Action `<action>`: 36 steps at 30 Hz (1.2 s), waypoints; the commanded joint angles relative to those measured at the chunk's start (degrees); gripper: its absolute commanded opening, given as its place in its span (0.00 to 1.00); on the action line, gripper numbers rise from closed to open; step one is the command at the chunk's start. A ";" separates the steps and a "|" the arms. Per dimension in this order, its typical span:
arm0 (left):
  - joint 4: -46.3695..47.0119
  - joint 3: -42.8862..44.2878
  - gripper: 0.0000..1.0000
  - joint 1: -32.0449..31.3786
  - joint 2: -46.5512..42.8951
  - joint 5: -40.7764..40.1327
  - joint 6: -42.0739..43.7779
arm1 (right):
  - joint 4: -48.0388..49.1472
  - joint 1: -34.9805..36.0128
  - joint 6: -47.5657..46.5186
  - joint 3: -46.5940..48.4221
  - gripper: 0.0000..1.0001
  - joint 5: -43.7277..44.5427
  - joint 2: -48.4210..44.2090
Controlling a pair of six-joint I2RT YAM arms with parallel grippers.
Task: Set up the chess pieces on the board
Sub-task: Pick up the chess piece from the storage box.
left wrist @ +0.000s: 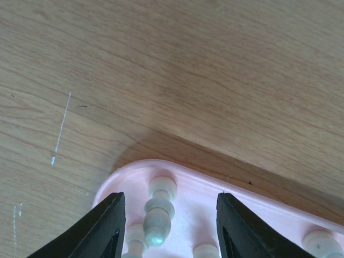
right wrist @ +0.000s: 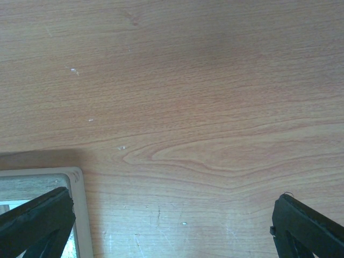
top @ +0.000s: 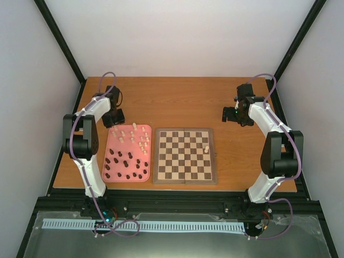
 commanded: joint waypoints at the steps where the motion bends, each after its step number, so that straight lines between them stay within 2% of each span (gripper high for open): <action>1: 1.84 -0.77 0.47 1.04 1.97 0.83 -0.45 | -0.80 -0.61 -0.35 0.39 1.00 0.64 0.61; 9: 2.03 0.46 0.39 1.36 3.16 1.31 -0.20 | -1.08 -0.61 -0.37 0.17 1.00 0.91 0.43; 14: 1.69 0.43 0.27 1.35 3.26 1.62 -0.04 | -1.20 -0.61 -0.28 0.30 1.00 0.93 0.41; 19: 1.35 -0.27 0.08 1.33 2.21 1.39 0.15 | -1.02 -0.61 -0.28 0.00 1.00 0.91 0.51; 21: 0.86 -0.28 0.03 1.32 1.53 1.33 0.30 | -0.91 -0.56 -0.28 -0.11 1.00 0.89 0.60; 36: -8.24 5.63 0.01 0.86 -10.61 5.20 1.72 | 0.11 -0.61 0.07 -1.18 1.00 0.15 0.67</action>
